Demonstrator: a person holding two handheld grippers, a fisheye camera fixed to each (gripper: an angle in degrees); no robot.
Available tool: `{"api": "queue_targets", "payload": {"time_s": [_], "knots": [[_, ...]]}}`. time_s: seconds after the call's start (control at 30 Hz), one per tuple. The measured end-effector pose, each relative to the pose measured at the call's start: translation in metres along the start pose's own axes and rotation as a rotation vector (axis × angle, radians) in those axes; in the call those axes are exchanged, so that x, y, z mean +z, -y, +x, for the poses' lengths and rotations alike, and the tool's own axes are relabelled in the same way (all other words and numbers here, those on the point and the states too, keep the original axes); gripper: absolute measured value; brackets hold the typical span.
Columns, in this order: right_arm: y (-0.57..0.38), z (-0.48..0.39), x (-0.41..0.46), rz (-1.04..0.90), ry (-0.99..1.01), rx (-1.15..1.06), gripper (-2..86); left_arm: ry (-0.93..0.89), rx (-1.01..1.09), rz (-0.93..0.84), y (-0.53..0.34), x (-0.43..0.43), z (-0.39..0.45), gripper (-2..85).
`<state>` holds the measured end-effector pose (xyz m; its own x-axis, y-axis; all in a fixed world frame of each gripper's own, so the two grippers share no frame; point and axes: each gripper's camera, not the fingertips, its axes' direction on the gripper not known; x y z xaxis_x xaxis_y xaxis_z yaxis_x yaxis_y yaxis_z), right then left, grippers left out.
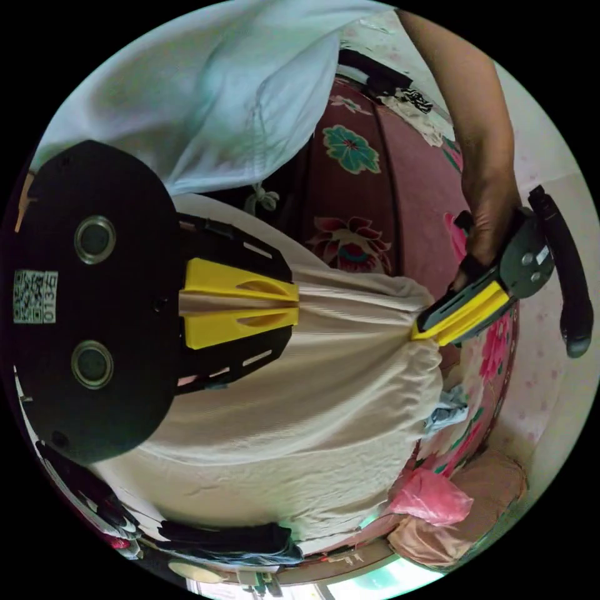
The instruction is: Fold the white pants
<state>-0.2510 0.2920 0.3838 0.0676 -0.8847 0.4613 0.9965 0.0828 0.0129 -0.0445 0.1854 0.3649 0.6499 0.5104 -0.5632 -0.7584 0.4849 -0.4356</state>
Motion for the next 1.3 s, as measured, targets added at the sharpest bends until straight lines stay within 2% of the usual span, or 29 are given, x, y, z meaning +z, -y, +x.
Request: {"api": "queue_targets", "payload": {"time_s": [0.13, 0.23, 0.3, 0.37, 0.5, 0.63, 0.7, 0.77, 0.83, 0.9, 0.97, 1.07, 1.2, 1.3], "knots": [[0.004, -0.001, -0.002, -0.009, 0.019, 0.034, 3.0, -0.064, -0.027, 0.016, -0.009, -0.002, -0.023, 6.4], [-0.016, 0.002, -0.042, 0.145, -0.147, 0.168, 4.5, -0.06, -0.044, 0.114, -0.017, -0.031, -0.039, 4.2], [-0.046, 0.013, -0.048, 0.115, -0.367, 0.331, 5.3, 0.042, 0.008, 0.268, -0.019, -0.056, -0.037, 1.6], [-0.07, 0.028, -0.043, 0.051, -0.451, 0.477, 4.3, 0.097, 0.077, 0.391, -0.003, -0.07, -0.027, 0.6], [-0.101, 0.083, -0.049, 0.063, -0.409, 0.721, 4.7, -0.085, 0.229, 0.364, 0.045, -0.04, 0.002, 0.2], [-0.118, 0.145, -0.042, 0.051, -0.24, 0.851, 8.6, 0.036, 0.393, 0.322, 0.083, -0.009, 0.036, 0.9], [-0.132, 0.181, -0.033, 0.093, -0.057, 0.896, 9.1, 0.06, 0.434, 0.378, 0.092, -0.01, 0.032, 2.0], [-0.139, 0.203, -0.019, 0.065, 0.093, 0.894, 8.3, -0.036, 0.49, 0.388, 0.112, -0.007, 0.016, 5.5], [-0.142, 0.215, -0.009, 0.023, 0.218, 0.865, 6.2, -0.133, 0.546, 0.248, 0.132, 0.009, 0.008, 4.4], [-0.137, 0.204, -0.025, 0.018, 0.085, 0.755, 4.2, -0.131, 0.624, 0.136, 0.138, 0.021, 0.006, 1.4], [-0.134, 0.181, -0.043, 0.049, -0.026, 0.664, 3.8, -0.026, 0.637, 0.23, 0.124, 0.002, 0.001, 0.4], [-0.135, 0.133, -0.048, 0.071, -0.141, 0.529, 4.3, -0.077, 0.656, 0.323, 0.093, -0.021, -0.004, 0.1], [-0.146, 0.097, -0.013, -0.039, -0.1, 0.445, 7.6, -0.054, 0.687, 0.259, 0.068, -0.016, 0.0, 0.7], [-0.164, 0.115, -0.04, 0.066, -0.074, 0.558, 8.4, -0.036, 0.619, 0.366, 0.075, -0.033, -0.01, 2.9]]}}
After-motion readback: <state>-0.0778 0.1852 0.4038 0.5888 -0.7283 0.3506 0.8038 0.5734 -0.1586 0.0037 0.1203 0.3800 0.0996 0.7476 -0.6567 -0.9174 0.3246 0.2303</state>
